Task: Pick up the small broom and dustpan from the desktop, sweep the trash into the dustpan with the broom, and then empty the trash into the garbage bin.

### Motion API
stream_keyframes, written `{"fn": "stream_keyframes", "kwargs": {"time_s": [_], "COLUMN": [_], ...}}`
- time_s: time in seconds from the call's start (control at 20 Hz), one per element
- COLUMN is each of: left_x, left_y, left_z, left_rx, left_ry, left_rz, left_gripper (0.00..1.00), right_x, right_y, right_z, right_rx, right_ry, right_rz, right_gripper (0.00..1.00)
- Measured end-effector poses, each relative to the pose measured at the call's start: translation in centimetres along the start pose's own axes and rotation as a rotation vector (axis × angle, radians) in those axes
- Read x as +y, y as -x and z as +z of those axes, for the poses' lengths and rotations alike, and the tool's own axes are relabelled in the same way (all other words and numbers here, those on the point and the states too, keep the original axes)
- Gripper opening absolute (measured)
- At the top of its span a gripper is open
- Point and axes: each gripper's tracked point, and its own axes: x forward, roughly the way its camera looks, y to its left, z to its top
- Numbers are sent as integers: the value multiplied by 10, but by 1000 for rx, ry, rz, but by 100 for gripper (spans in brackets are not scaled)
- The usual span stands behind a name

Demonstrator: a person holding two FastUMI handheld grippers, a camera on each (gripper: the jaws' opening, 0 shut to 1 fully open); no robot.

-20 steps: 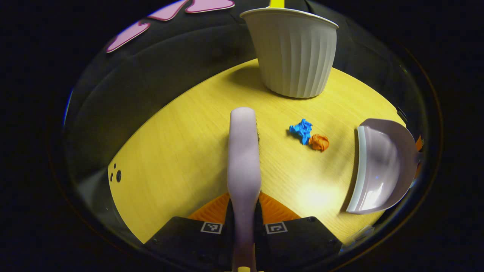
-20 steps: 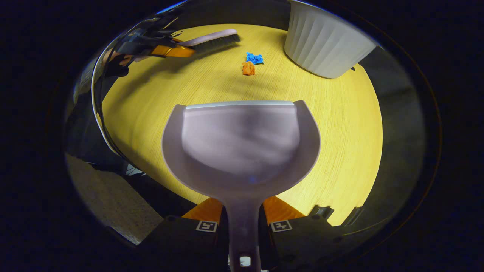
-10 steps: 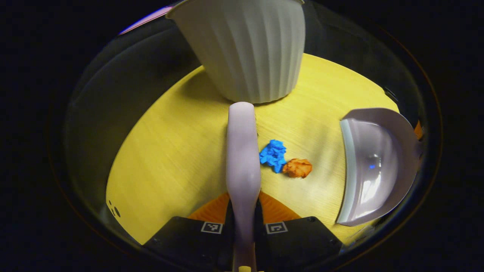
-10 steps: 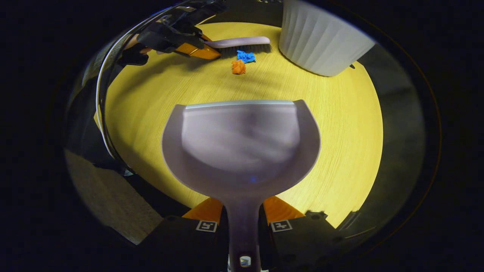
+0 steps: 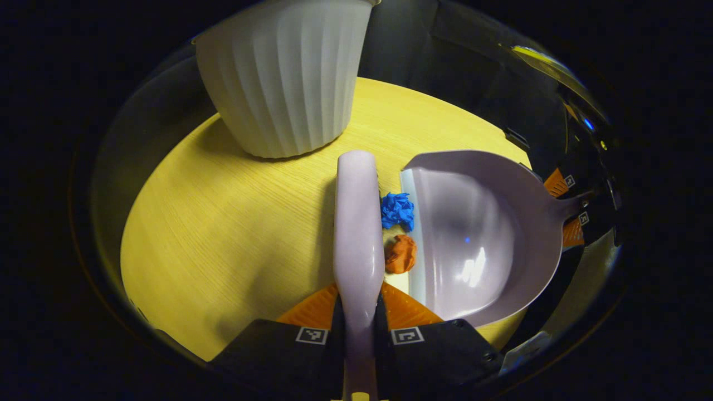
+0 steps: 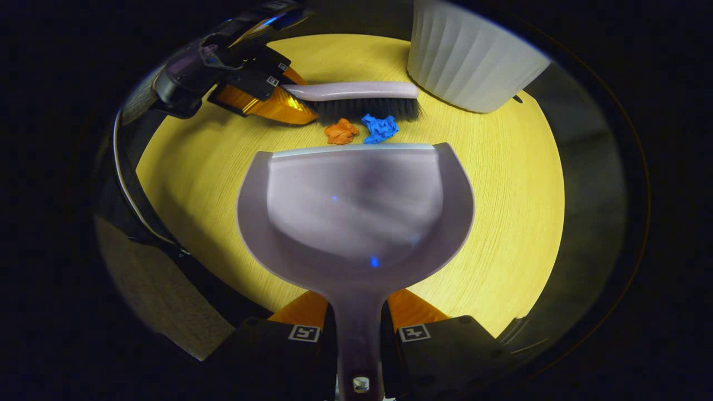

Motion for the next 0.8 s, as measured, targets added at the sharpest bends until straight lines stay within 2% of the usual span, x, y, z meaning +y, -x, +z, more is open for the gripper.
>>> {"fn": "stream_keyframes", "kwargs": {"time_s": [0.05,0.1,0.15,0.25,0.3,0.35,0.45,0.5,0.55,0.75,0.8], "left_x": [-10,-21,-32,-48,-51,-51,-48,-47,-46,-19,-9], "left_y": [2,3,2,4,6,9,20,25,33,62,68], "left_z": [1,0,-3,-1,1,3,9,13,16,19,16], "left_rx": [0,1,2,-5,-13,-26,-62,-87,-109,-186,-196], "left_ry": [17,36,54,89,107,121,136,153,176,251,262], "left_rz": [-25,-50,-77,-118,-118,-108,-74,-59,-48,33,62], "left_gripper": [27,24,27,24,27,24,27,24,30,24,24], "right_x": [1,1,3,4,4,5,7,7,9,15,16], "right_y": [-1,-3,-3,-5,-7,-8,-12,-14,-15,-9,-5], "right_z": [0,-1,-1,-2,0,2,5,5,6,9,10], "right_rx": [-1,-4,-11,-26,-38,-52,-90,-99,-107,-119,-117], "right_ry": [-2,-6,-11,-18,-22,-28,-50,-60,-72,-134,-148], "right_rz": [-1,-3,-3,-4,-7,-7,-7,-9,-12,-20,-23], "right_gripper": [40,36,36,36,40,36,39,33,36,36,33]}}
